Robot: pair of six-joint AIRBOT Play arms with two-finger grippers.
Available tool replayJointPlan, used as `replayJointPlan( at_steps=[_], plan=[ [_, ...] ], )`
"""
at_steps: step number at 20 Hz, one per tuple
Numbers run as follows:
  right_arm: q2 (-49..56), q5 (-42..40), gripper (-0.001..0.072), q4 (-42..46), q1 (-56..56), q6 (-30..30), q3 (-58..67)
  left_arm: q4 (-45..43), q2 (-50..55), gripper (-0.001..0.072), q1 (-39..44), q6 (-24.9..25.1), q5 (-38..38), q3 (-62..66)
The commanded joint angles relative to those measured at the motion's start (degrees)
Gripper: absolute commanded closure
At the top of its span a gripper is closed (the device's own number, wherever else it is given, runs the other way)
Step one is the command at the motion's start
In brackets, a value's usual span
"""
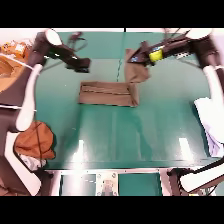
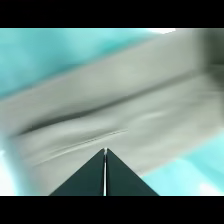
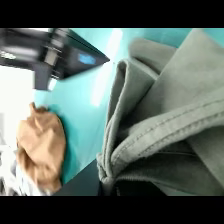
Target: Fold the shirts.
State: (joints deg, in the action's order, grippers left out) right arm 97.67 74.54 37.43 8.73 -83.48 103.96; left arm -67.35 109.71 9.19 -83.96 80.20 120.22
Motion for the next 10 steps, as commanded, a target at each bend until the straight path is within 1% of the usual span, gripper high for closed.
replayJointPlan(
  at_steps=[1,4,5,6,7,8,10],
  plan=[
    [4.70,-19.76,0.0694,-1.14,11.78,-1.77,-4.09,-12.90,-4.39,0.0685,-6.34,-0.94,3.06,0.59],
    [14.01,-41.77,0.0685,-5.79,23.04,0.26,-4.04,-12.83,-5.03,0.0685,-8.98,-0.94,3.87,0.55],
    [16.63,-46.82,0.0512,-7.98,26.01,0.37,-4.04,-12.83,-5.03,0.0685,-9.27,-0.52,4.52,0.55],
    [18.51,-49.96,0.0195,-9.66,27.87,0.37,-4.04,-13.03,-5.03,0.0685,-9.27,0.96,4.81,0.55],
    [19.12,-50.71,0.0150,-9.97,28.65,0.39,-4.04,-13.03,-5.03,0.0685,-9.25,2.01,4.98,0.55],
    [18.88,-50.21,0.0150,-9.97,28.52,1.31,-4.04,-13.00,-5.03,0.0685,-9.27,1.97,5.27,0.55],
    [16.96,-45.51,0.0156,-9.75,25.94,2.36,-4.04,-12.98,-5.03,0.0685,-9.27,1.97,5.64,0.55]
  ],
)
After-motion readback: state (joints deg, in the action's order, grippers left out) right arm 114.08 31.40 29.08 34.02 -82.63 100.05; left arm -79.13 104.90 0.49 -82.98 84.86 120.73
